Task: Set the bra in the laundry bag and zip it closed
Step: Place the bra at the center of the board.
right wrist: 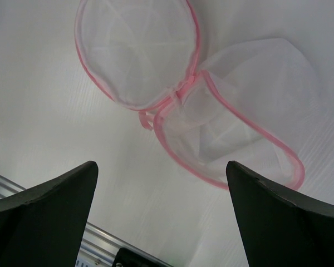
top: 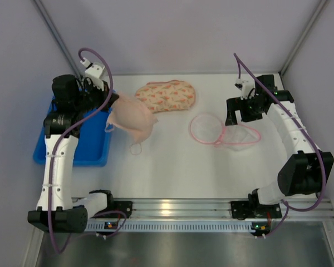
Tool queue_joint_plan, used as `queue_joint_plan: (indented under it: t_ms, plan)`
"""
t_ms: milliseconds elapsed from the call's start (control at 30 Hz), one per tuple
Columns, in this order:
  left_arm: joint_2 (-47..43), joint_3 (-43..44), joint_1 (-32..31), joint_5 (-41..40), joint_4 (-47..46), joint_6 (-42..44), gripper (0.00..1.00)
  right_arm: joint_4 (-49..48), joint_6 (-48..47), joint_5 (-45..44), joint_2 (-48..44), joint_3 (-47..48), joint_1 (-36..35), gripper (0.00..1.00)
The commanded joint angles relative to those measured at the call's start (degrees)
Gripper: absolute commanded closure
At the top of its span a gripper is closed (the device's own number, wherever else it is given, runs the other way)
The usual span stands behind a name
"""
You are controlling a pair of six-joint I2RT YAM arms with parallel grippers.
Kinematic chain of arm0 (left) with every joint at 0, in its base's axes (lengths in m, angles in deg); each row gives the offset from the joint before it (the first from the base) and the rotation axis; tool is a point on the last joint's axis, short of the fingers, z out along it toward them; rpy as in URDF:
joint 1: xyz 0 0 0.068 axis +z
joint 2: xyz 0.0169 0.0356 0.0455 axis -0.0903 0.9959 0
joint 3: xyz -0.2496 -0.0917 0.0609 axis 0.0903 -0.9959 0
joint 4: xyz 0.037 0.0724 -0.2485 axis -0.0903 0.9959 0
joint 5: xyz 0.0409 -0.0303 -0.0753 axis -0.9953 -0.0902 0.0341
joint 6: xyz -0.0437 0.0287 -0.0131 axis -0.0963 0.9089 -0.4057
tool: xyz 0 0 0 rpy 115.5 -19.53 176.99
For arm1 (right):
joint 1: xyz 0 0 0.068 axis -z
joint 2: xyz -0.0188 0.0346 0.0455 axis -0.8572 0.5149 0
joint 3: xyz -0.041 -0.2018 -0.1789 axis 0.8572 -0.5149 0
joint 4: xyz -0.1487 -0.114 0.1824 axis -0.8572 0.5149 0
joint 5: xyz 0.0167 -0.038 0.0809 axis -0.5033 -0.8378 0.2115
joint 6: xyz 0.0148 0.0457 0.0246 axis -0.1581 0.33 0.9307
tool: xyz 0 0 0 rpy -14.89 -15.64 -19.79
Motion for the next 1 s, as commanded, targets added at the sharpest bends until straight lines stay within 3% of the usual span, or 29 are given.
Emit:
queue_joint_plan:
  t_ms: [0,367,567,700,767,800,833,867,967]
  plan:
    - [-0.8,-2.5,-2.1,2.5,0.8,-1.4,1.00,0.6,-0.2,1.4,-2.1,2.6,-0.3,0.01]
    - [-0.7,-10.4,-7.3,-0.6,1.8,0.5,1.00,0.5,-0.1,3.3,-1.0,2.1,-0.3,0.00]
    - [1.6,-22.6,-22.4,-7.4,-0.7,-5.2,1.00,0.6,-0.6,4.1,-1.1,0.4,-0.3,0.01]
    - [4.1,-29.6,-33.3,-3.1,-7.7,-12.4,1.00,1.2,-0.9,4.5,-0.7,0.6,-0.3,0.00]
    - [7.1,-27.0,-35.0,0.5,-7.6,-13.0,0.82,1.5,-1.0,4.4,-0.3,0.5,-0.3,0.01]
    - [8.4,-25.9,-35.3,2.7,-7.6,-14.1,0.60,1.5,-0.9,4.5,-0.1,0.4,-0.3,0.01]
    - [9.3,-24.2,-35.4,3.8,-7.7,-14.9,0.52,1.4,-0.8,4.8,0.0,0.3,-0.3,0.01]
    - [10.8,-21.1,-35.6,5.3,-7.8,-15.3,0.45,1.2,-0.5,5.1,0.1,0.0,-0.3,0.01]
    - [11.7,-15.5,-35.5,0.2,-7.6,-14.7,0.43,1.1,-0.5,5.7,0.0,-0.6,-0.3,0.01]
